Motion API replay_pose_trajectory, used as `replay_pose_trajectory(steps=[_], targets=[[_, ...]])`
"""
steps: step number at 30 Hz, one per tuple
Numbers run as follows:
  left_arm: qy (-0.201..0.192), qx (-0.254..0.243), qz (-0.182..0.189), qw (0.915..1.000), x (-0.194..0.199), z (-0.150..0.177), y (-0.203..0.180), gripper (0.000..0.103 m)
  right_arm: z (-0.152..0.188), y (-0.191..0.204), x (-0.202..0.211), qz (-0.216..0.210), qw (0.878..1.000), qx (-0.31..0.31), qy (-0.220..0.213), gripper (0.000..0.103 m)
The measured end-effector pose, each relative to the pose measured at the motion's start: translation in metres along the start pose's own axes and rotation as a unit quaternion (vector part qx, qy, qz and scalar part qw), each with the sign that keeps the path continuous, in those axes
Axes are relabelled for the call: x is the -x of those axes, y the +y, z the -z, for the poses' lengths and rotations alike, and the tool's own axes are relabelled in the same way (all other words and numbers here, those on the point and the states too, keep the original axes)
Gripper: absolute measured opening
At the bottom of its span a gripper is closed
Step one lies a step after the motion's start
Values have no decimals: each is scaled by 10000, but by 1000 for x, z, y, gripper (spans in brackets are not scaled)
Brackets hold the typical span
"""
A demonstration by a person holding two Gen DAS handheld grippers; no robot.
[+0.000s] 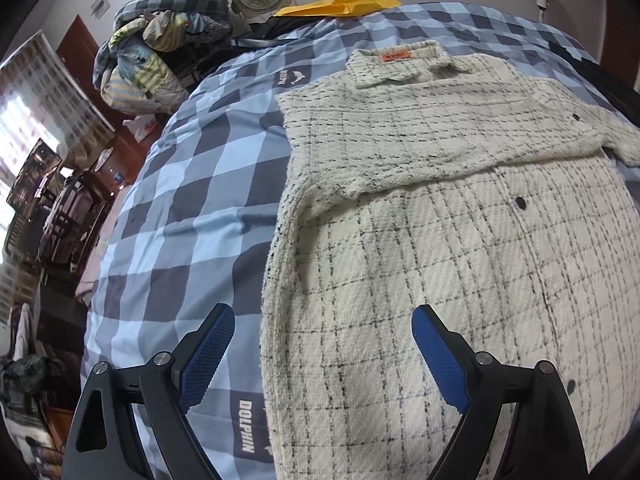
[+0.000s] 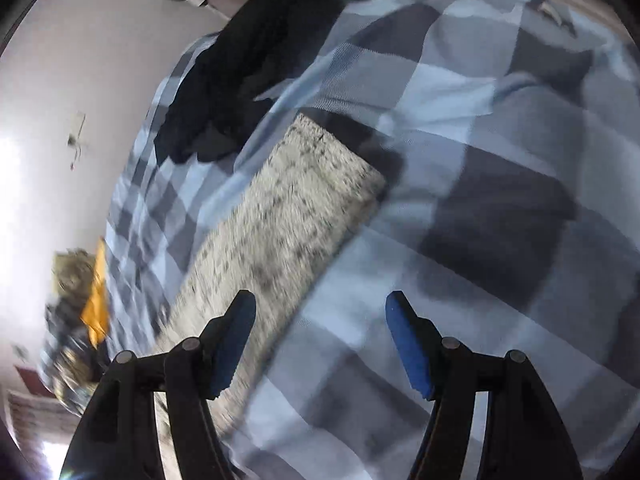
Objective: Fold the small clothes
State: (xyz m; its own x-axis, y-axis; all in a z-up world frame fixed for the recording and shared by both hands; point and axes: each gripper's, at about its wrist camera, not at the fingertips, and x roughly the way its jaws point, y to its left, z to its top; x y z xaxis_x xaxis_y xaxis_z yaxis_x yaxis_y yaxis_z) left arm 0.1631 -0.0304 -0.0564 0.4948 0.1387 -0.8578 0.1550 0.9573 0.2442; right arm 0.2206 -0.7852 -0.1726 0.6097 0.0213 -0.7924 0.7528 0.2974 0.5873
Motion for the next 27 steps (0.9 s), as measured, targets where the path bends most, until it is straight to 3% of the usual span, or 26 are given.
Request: replay_pose_trajectory(steps=[9,11,12,13,15,22,27], targets=[[153,-84,-177,9997,-14,1,-3,91,-17,5,-19,29,9988,-438,-229,63],[157,-112,-199,9996,-15,0,-5,91,-15,12,-14,253,9986,-267,-385,38],[148,-112,-199,9996,-14,0,-4,91,-18,13,-13,381,9986,-112,-362,16],[131,-97,-203,9997,-12,-1,-4,91,-16,20,-11,574,9976,111,-375,15],[95,-49,-215,9997,-9,-2,-2,91,-10,28,-2,574,9967,262,-511,12],[-108,239,-189,9995,10,-2,19,91,8,77,86,-14,9867,1013,-1274,11],[-146,451,-52,9989,22,-2,38,91,45,172,166,-592,9628,2057,-1648,11]])
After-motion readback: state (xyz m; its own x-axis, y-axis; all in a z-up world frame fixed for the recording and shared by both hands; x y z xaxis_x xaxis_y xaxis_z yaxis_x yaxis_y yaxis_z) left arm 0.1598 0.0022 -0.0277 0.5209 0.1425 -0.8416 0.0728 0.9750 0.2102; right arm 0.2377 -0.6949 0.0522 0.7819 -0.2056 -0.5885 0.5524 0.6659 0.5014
